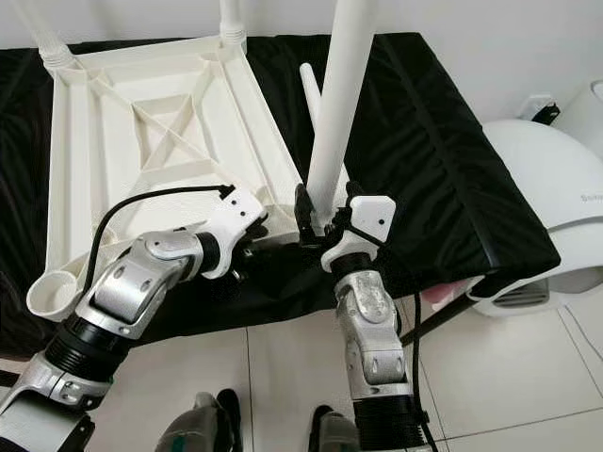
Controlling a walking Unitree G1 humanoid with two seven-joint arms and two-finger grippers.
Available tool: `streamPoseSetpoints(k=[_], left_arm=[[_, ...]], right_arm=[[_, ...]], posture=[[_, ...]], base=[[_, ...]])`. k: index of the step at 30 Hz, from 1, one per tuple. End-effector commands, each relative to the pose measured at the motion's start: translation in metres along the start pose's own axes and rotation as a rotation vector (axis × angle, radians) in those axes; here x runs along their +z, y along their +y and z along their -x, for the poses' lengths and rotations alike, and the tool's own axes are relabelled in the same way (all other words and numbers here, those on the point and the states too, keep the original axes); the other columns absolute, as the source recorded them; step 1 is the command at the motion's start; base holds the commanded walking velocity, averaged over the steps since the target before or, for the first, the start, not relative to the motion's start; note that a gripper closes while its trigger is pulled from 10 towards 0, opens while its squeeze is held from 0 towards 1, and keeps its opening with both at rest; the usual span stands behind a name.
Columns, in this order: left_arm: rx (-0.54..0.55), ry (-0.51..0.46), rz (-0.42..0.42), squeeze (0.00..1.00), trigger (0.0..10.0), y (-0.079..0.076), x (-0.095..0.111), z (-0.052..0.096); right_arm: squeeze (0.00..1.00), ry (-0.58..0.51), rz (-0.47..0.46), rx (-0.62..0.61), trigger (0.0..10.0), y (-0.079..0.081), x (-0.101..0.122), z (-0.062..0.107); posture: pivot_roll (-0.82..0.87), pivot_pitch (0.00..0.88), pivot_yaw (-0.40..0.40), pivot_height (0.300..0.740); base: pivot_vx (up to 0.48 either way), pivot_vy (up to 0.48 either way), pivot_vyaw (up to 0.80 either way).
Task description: Building children table
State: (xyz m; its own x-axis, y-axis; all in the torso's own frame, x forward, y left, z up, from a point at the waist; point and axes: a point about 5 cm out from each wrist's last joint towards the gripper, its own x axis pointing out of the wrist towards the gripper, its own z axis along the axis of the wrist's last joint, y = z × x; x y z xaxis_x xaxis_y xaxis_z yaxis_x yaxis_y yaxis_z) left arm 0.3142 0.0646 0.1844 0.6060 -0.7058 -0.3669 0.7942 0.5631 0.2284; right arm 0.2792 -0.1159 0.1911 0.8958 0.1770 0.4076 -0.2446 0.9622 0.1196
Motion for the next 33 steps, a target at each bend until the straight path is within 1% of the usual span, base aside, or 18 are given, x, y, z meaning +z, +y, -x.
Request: streamPoseSetpoints(k=[1, 2, 3, 4, 6, 7, 8, 11, 13, 14, 16, 23, 25, 26, 29, 30, 32, 33], left_arm=[[-0.004, 0.004, 0.000, 1.00, 10.0, 0.001, -0.001, 0.000], [-0.004, 0.004, 0.000, 1.00, 10.0, 0.001, -0.001, 0.000], [0.006, 0.012, -0.015, 1.00, 10.0, 0.003, -0.002, 0.000], [0.014, 0.017, -0.026, 0.05, 10.0, 0.005, -0.001, 0.000], [0.022, 0.020, -0.038, 0.05, 10.0, 0.007, -0.001, 0.000], [0.022, 0.020, -0.038, 0.05, 10.0, 0.007, -0.001, 0.000], [0.020, 0.013, -0.040, 0.00, 10.0, 0.008, 0.001, 0.002], [0.018, -0.005, -0.051, 0.00, 10.0, 0.013, 0.007, 0.006], [0.022, -0.012, -0.058, 0.00, 10.0, 0.018, 0.009, 0.010], [0.022, -0.012, -0.058, 0.00, 10.0, 0.018, 0.009, 0.010], [0.028, -0.023, -0.082, 0.00, 10.0, 0.026, 0.013, 0.017], [0.040, -0.031, -0.104, 0.00, 10.0, 0.034, 0.017, 0.024], [0.028, -0.046, -0.124, 0.00, 10.0, 0.035, 0.021, 0.030], [0.028, -0.046, -0.124, 0.00, 10.0, 0.035, 0.021, 0.030], [0.004, -0.059, -0.132, 0.00, 10.0, 0.033, 0.024, 0.033], [-0.016, -0.064, -0.142, 0.00, 10.0, 0.030, 0.024, 0.035], [-0.016, -0.064, -0.142, 0.00, 10.0, 0.030, 0.024, 0.035], [-0.044, -0.070, -0.151, 0.00, 10.0, 0.025, 0.024, 0.036]], right_arm=[[0.00, -0.035, -0.016, 0.010, 10.0, 0.000, 0.006, 0.003], [0.00, -0.035, -0.016, 0.010, 10.0, 0.000, 0.006, 0.003], [0.00, -0.037, -0.019, 0.025, 10.0, 0.001, 0.007, 0.007], [0.00, -0.032, -0.016, 0.047, 10.0, 0.000, 0.008, 0.014], [0.00, -0.024, -0.011, 0.071, 10.0, -0.001, 0.008, 0.021], [0.00, -0.024, -0.011, 0.071, 10.0, -0.001, 0.008, 0.021], [0.00, -0.017, -0.007, 0.092, 10.0, -0.002, 0.008, 0.026], [0.00, 0.008, 0.010, 0.135, 10.0, -0.007, 0.007, 0.040], [0.00, 0.023, 0.019, 0.149, 10.0, -0.009, 0.006, 0.047], [0.00, 0.023, 0.019, 0.149, 10.0, -0.009, 0.006, 0.047], [0.00, 0.056, 0.046, 0.173, 10.0, -0.012, 0.004, 0.057], [0.00, 0.090, 0.069, 0.195, 10.0, -0.013, 0.002, 0.064], [0.00, 0.134, 0.084, 0.228, 10.0, -0.015, -0.004, 0.068], [0.00, 0.134, 0.084, 0.228, 10.0, -0.015, -0.004, 0.068], [0.00, 0.153, 0.083, 0.250, 10.0, -0.019, -0.005, 0.069], [0.00, 0.161, 0.081, 0.283, 10.0, -0.020, -0.005, 0.068], [0.00, 0.161, 0.081, 0.283, 10.0, -0.020, -0.005, 0.068], [0.00, 0.176, 0.080, 0.334, 10.0, -0.022, -0.004, 0.067]], posture=[[-0.04, 0.188, 0.001, 0.740], [-0.04, 0.188, 0.001, 0.740], [-0.04, 0.186, 0.000, 0.740], [-0.05, 0.184, 0.002, 0.740], [-0.05, 0.183, 0.001, 0.740], [-0.05, 0.183, 0.001, 0.740], [-0.05, 0.183, 0.003, 0.740], [-0.05, 0.184, 0.007, 0.740], [-0.06, 0.188, 0.008, 0.740], [-0.06, 0.188, 0.008, 0.740], [-0.06, 0.192, 0.008, 0.740], [-0.06, 0.197, 0.009, 0.740], [-0.05, 0.199, 0.008, 0.740], [-0.05, 0.199, 0.008, 0.740], [-0.05, 0.199, 0.009, 0.740], [-0.05, 0.201, 0.010, 0.740], [-0.05, 0.201, 0.010, 0.740], [-0.05, 0.201, 0.010, 0.740]], base=[[0.000, 0.000, 0.00], [0.000, 0.000, 0.00], [0.000, 0.000, 0.00], [0.000, 0.000, 0.00], [0.000, 0.000, 0.00], [0.000, 0.000, 0.00], [0.000, 0.000, 0.00], [0.000, 0.000, 0.00], [0.000, 0.000, 0.00], [0.000, 0.000, 0.00], [0.000, 0.000, 0.00], [0.000, 0.000, 0.00], [0.000, 0.000, 0.00], [0.000, 0.000, 0.00], [0.000, 0.000, 0.00], [0.000, 0.000, 0.00], [0.000, 0.000, 0.00], [0.000, 0.000, 0.00]])
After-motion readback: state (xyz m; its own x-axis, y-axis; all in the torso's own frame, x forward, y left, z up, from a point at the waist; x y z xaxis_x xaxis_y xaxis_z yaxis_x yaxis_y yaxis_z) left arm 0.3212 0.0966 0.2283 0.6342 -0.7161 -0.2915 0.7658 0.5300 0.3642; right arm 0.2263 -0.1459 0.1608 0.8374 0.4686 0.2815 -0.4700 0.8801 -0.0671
